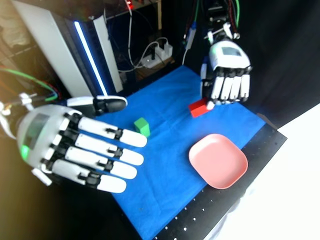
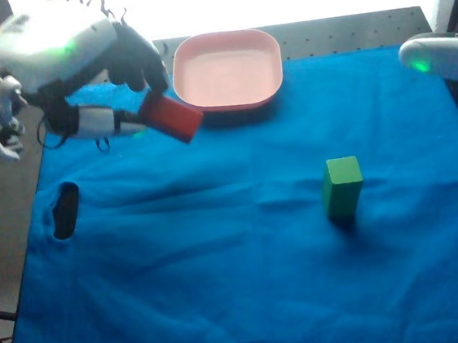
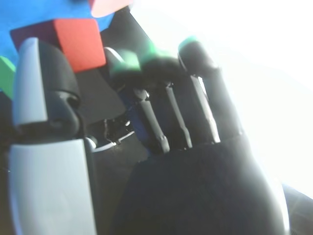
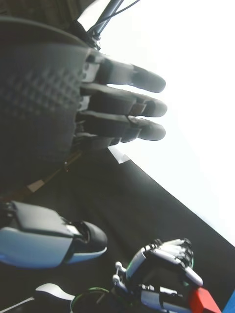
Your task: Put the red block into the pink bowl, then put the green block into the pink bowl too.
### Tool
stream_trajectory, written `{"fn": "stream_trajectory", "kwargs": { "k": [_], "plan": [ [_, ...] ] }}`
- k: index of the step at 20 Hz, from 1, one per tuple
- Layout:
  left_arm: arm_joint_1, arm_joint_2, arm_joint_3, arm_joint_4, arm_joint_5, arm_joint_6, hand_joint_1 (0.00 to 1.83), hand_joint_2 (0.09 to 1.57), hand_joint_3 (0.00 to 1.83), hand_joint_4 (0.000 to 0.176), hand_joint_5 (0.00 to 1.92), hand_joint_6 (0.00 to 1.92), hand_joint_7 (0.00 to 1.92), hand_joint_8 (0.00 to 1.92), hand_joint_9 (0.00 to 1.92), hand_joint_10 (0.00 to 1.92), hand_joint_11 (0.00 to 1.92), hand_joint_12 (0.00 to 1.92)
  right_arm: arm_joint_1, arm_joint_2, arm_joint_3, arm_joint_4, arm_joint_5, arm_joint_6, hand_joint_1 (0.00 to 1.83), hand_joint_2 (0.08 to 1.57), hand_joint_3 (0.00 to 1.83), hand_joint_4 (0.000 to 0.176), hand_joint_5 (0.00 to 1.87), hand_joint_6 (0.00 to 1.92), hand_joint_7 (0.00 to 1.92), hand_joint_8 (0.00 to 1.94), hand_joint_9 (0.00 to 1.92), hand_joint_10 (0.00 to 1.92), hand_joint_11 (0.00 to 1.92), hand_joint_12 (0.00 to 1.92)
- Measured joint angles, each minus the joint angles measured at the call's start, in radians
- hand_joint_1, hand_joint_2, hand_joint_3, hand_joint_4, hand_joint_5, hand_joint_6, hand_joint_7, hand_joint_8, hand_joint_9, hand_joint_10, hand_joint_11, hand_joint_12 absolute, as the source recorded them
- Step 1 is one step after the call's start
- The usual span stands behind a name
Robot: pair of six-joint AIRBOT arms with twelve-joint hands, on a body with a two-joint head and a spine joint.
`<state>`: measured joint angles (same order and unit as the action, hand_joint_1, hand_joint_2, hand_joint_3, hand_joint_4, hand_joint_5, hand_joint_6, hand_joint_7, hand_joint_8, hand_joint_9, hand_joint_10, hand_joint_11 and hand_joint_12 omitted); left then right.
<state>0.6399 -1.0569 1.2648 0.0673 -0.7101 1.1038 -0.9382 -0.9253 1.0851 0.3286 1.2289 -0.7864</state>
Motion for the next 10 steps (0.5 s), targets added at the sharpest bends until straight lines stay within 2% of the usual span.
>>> {"fn": "stream_trajectory", "kwargs": {
  "k": [1, 2, 3, 4, 5, 6, 7, 9, 10],
  "plan": [
    [-0.005, 0.0, 0.005, -0.024, -0.011, 0.014, 1.07, 1.09, 0.0, 0.032, 1.02, 0.91, 1.02, 0.98, 1.04, 1.39, 0.93, 1.87, 0.0, 0.0, 0.0, 0.001, 0.0, 0.0, 0.41, 0.83, 0.0, 0.0, 0.24, 0.0, 0.59, 0.01, 0.42, 0.01, 0.07, 0.57],
    [-0.011, 0.0, 0.01, -0.034, -0.01, 0.028, 1.08, 1.1, 0.0, 0.019, 1.02, 0.92, 1.0, 0.85, 1.0, 1.26, 0.87, 1.8, 0.0, 0.0, 0.0, 0.0, 0.0, 0.0, 0.42, 0.82, 0.0, 0.0, 0.24, 0.0, 0.58, 0.0, 0.4, 0.0, 0.05, 0.56],
    [-0.021, 0.0, 0.019, -0.04, -0.009, 0.032, 1.11, 1.09, 0.0, 0.0, 1.04, 0.88, 1.13, 0.6, 1.12, 1.0, 0.91, 1.63, 0.0, 0.0, 0.0, 0.0, 0.0, 0.0, 0.44, 0.83, 0.0, 0.0, 0.25, 0.01, 0.59, 0.0, 0.4, 0.0, 0.06, 0.56],
    [-0.034, 0.0, 0.027, -0.043, -0.004, 0.033, 1.13, 1.09, 0.0, 0.0, 1.05, 0.87, 1.23, 0.43, 1.27, 0.83, 1.03, 1.52, 0.0, 0.0, 0.0, 0.0, 0.0, 0.0, 0.45, 0.85, 0.01, 0.0, 0.24, 0.0, 0.56, 0.0, 0.39, 0.0, 0.04, 0.55],
    [-0.045, 0.0, 0.036, -0.046, -0.004, 0.034, 1.15, 1.08, 0.0, 0.0, 1.06, 0.84, 1.37, 0.36, 1.41, 0.81, 1.15, 1.51, 0.0, 0.0, 0.0, 0.0, -0.001, 0.0, 0.44, 0.87, 0.01, 0.005, 0.25, 0.0, 0.54, 0.0, 0.39, 0.0, 0.04, 0.55],
    [-0.064, -0.003, 0.049, -0.053, -0.003, 0.034, 1.14, 1.08, 0.0, 0.0, 1.07, 0.83, 1.43, 0.29, 1.46, 0.76, 1.21, 1.48, 0.0, -0.001, 0.0, 0.0, -0.001, 0.0, 0.4, 0.89, 0.02, 0.02, 0.24, 0.0, 0.53, 0.0, 0.38, 0.0, 0.03, 0.55],
    [-0.08, -0.008, 0.061, -0.059, -0.001, 0.035, 1.13, 1.08, 0.0, 0.0, 1.06, 0.85, 1.47, 0.15, 1.46, 0.53, 0.97, 1.39, 0.0, -0.002, 0.0, 0.001, -0.001, 0.0, 0.4, 0.9, 0.0, 0.058, 0.27, 0.0, 0.53, 0.0, 0.38, 0.0, 0.0, 0.62],
    [-0.097, -0.018, 0.075, -0.059, 0.01, 0.036, 1.12, 1.09, 0.0, 0.0, 1.03, 0.89, 1.44, 0.12, 1.43, 0.48, 1.01, 1.4, 0.0, -0.002, 0.0, 0.0, -0.003, 0.0, 0.39, 0.9, 0.0, 0.061, 0.28, 0.0, 0.54, 0.0, 0.38, 0.0, 0.0, 0.65],
    [-0.11, -0.026, 0.086, -0.056, 0.024, 0.039, 1.1, 1.08, 0.0, 0.0, 1.06, 0.85, 1.44, 0.08, 1.47, 0.48, 1.17, 1.43, 0.0, -0.002, 0.0, -0.001, -0.003, 0.0, 0.37, 0.88, 0.0, 0.054, 0.26, 0.0, 0.54, 0.0, 0.39, 0.0, 0.0, 0.65]
  ]
}}
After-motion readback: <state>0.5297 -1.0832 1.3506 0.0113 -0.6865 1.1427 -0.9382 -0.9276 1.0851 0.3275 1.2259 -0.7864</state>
